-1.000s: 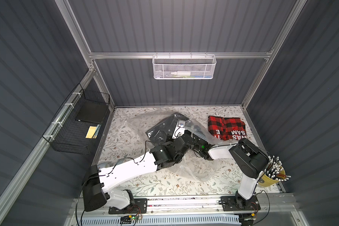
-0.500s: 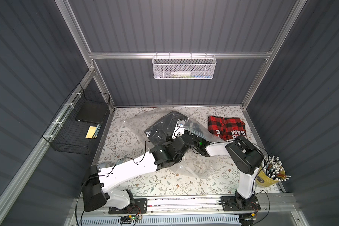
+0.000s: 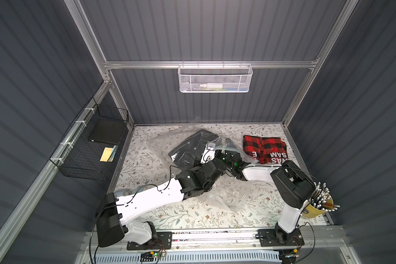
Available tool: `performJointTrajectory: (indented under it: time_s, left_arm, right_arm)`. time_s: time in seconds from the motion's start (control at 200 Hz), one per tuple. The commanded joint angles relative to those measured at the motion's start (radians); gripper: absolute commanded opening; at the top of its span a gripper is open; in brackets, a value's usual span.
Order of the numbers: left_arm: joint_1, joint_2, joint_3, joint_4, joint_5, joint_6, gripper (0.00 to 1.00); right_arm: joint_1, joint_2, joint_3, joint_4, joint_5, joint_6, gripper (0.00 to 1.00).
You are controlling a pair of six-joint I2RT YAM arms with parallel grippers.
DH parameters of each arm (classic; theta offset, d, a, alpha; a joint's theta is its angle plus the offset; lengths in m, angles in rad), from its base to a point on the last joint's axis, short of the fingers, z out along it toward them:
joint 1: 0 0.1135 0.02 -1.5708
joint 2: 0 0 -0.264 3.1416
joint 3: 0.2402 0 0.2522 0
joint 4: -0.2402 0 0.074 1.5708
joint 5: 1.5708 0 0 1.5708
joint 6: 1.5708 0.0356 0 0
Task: Take the shirt out of the vacuum bag
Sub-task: Take out the shirt from the vacuum bag.
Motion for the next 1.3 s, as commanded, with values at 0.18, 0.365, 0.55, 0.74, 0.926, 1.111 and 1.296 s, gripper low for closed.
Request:
performJointTrajectory:
  time_s: [0.18, 0.365, 0.55, 0.74, 0.926, 1.111, 1.296]
  left_arm:
    - [-0.003, -0.041, -0.015, -0.043, -0.026, -0.021, 0.0]
    - [-0.003, -0.042, -0.016, -0.048, -0.03, -0.021, 0.0]
    - [-0.003, -0.039, -0.02, -0.04, -0.031, -0.019, 0.0]
    - [-0.003, -0.034, -0.021, -0.03, -0.03, -0.018, 0.0]
    - [-0.003, -0.029, -0.025, -0.022, -0.027, -0.019, 0.0]
    - [-0.003, -0.029, -0.029, -0.018, -0.025, -0.022, 0.0]
    - [-0.003, -0.029, -0.034, -0.013, -0.025, -0.025, 0.0]
  right_arm:
    - [0.005, -0.101, -0.082, 0.01, 0.039, -0.027, 0.0]
    - [0.005, -0.148, -0.165, 0.023, 0.039, -0.013, 0.0]
    - [0.008, -0.225, -0.222, 0.016, 0.042, -0.015, 0.0]
    - [0.012, -0.321, -0.26, -0.029, 0.065, -0.043, 0.0]
    - [0.015, -0.389, -0.286, -0.052, 0.061, -0.058, 0.0]
    - [0.03, -0.454, -0.287, -0.087, 0.061, -0.074, 0.0]
    - [0.037, -0.528, -0.268, -0.128, 0.054, -0.093, 0.0]
